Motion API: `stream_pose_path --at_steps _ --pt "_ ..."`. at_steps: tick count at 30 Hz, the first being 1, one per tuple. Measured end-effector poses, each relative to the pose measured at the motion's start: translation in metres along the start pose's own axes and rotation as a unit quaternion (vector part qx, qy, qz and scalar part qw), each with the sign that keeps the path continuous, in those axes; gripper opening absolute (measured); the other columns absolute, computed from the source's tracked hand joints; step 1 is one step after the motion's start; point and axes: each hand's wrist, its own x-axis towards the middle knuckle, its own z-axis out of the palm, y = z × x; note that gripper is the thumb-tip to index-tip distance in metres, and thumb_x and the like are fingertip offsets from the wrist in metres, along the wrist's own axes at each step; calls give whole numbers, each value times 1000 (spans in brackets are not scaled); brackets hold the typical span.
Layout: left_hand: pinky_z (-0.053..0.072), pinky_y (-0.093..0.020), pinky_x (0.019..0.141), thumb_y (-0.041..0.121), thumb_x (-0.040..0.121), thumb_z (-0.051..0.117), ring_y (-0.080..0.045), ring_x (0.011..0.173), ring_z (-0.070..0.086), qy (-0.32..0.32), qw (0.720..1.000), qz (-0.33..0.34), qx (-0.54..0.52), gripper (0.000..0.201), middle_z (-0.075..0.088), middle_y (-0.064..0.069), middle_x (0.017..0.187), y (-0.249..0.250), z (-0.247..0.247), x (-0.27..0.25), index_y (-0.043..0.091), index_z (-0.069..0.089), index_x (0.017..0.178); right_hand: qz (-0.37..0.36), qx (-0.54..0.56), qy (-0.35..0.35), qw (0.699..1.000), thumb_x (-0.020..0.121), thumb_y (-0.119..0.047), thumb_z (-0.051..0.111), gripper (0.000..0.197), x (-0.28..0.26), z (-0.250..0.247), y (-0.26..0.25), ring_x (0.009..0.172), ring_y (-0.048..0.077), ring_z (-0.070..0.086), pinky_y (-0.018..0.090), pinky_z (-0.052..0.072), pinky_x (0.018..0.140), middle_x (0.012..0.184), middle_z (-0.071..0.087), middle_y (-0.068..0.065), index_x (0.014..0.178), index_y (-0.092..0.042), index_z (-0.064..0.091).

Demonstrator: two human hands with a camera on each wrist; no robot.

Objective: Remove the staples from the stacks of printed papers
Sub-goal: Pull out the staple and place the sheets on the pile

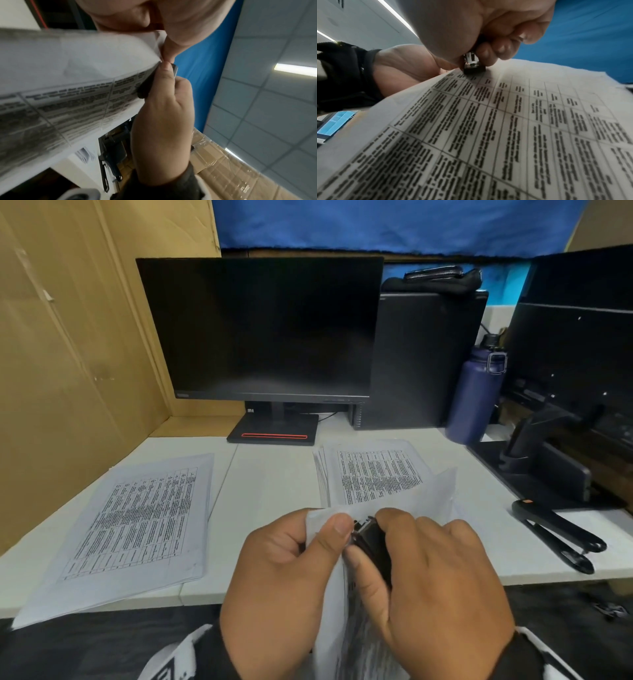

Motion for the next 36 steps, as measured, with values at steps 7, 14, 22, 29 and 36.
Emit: stream_pose_path --at_steps 7,14,22,29,36 --pt "57 -58 87 50 80 76 -26 79 75 -10 999 3 52 27 80 -6 81 -3 -1 0 24 81 85 73 107 -88 988 98 -59 33 33 -5 1 1 49 9 44 13 26 49 56 47 -17 100 -28 46" --pt "59 -50 79 27 90 68 -22 76 73 -22 998 -6 51 16 80 -8 82 -3 -7 3 23 82 86 166 374 -153 900 90 -66 42 32 -4 10 14 63 9 59 28 47 60 70 63 -10 92 -35 50" --pt "57 -50 84 31 80 71 -27 79 72 -21 999 -41 -5 22 80 -18 87 -12 -9 10 14 82 87 243 526 -197 791 97 -46 55 31 3 16 20 61 7 50 23 44 61 64 52 -8 73 -27 57" --pt "53 -62 96 22 84 70 -33 85 72 -5 994 -107 -35 19 78 -25 95 -17 -7 15 8 82 88 333 602 -241 685 84 -43 59 29 3 21 27 46 15 37 24 30 47 55 43 3 70 -18 61" --pt "56 -46 80 16 95 65 -35 76 71 47 990 -132 -24 22 76 -29 91 -18 -21 27 8 80 81 250 448 -204 834 81 -46 64 30 12 6 59 57 18 46 36 39 58 60 52 2 76 -17 57"
